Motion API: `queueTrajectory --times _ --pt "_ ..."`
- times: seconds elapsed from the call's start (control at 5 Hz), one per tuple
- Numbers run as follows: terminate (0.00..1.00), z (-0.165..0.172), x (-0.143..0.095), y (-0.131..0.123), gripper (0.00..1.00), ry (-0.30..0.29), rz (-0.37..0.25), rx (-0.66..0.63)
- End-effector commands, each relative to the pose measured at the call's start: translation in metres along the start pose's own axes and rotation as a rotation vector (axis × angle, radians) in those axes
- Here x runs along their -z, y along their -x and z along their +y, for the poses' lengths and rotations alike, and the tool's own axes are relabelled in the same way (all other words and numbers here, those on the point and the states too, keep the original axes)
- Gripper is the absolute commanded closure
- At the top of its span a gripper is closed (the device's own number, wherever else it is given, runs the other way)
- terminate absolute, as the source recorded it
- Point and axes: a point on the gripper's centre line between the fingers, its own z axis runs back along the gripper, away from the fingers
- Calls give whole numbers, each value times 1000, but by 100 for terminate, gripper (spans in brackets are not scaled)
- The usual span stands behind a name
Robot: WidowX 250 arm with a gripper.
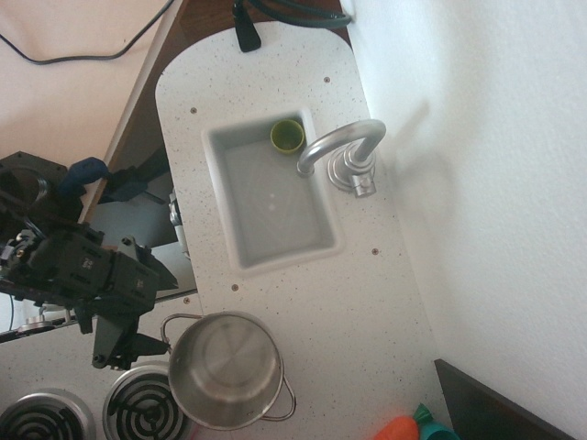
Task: Pick up pot
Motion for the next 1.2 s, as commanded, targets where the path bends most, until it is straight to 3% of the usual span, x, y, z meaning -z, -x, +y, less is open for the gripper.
queueTrajectory --times 0.0,0.2,0.4,0.6,0.8,1.0 --pt "0 0 0 0 0 0 0 0" --pt "0 27 15 -21 0 -70 -40 -248" --pt "0 35 31 -23 0 -79 -106 -375" --pt "0 35 40 -27 0 -45 -148 -412" --pt "0 27 57 -24 0 -44 -129 -360" --pt "0 12 71 -37 0 -186 -102 -319"
